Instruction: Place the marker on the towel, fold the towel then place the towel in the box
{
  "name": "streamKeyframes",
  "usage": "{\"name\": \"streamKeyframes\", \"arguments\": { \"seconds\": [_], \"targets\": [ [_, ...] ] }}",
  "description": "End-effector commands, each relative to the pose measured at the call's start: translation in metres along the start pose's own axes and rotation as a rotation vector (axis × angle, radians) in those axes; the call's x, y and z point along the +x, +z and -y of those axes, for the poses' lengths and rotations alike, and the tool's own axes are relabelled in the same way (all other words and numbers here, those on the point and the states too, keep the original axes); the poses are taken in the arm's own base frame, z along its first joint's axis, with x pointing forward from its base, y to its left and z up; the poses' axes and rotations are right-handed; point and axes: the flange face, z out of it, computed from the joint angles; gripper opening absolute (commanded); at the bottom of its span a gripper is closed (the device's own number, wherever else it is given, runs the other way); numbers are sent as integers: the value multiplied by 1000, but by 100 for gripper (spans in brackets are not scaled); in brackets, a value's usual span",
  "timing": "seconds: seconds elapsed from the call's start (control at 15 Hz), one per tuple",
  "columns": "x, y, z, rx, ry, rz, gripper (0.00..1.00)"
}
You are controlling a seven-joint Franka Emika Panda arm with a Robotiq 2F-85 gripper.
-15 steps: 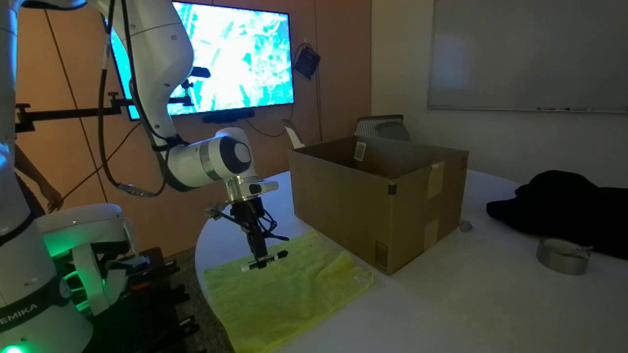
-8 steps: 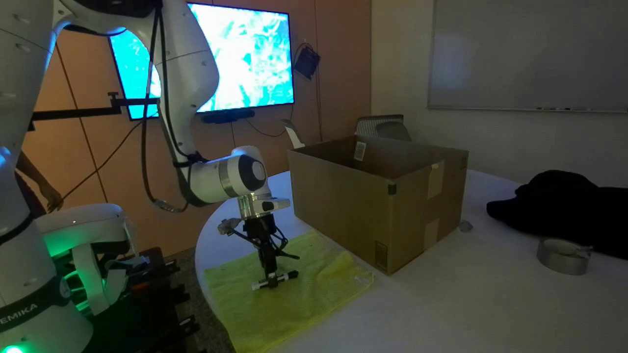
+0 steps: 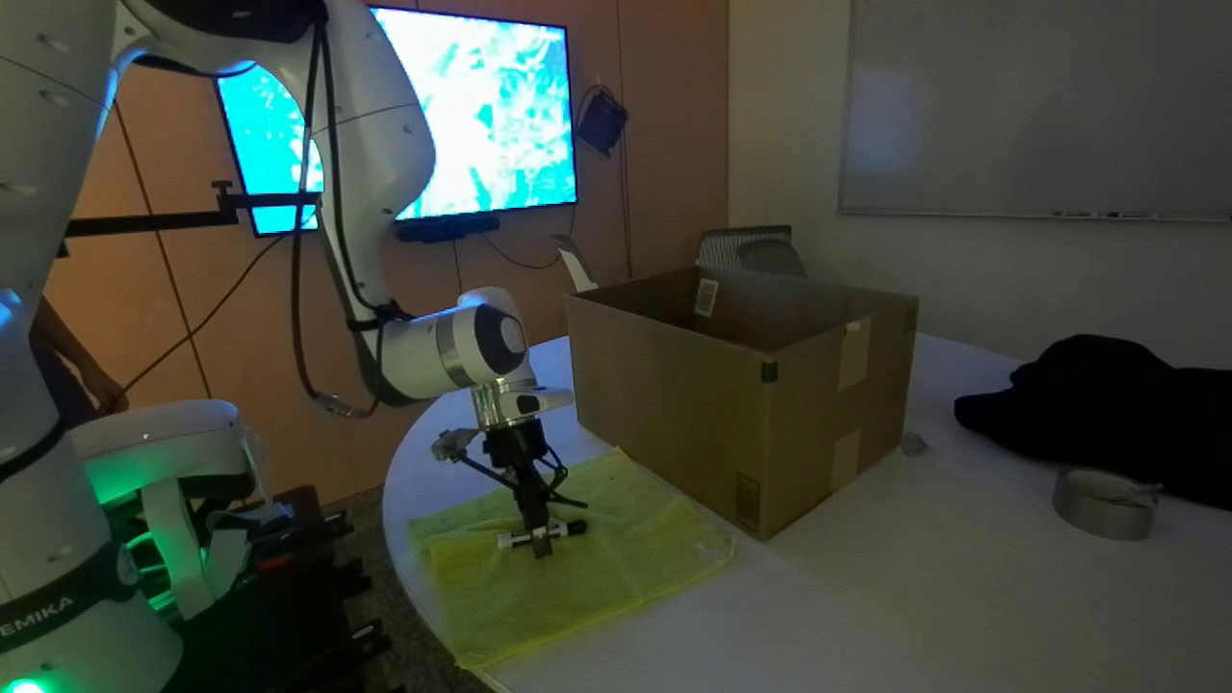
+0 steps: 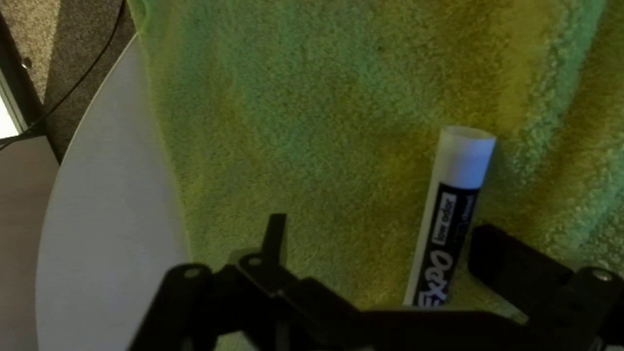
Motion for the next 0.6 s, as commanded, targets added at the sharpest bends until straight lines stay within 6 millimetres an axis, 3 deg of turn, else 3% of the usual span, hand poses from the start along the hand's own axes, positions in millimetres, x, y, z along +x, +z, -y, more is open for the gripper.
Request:
{"name": "streamKeyframes", "arguments": {
  "seconds": [0.0, 0.33, 0.53],
  "targets": [
    [-10, -35, 2, -27, 30, -81, 100],
    [-31, -88, 18, -65, 30, -178, 99],
    [-48, -113, 41, -8, -18, -199, 100]
  ]
}}
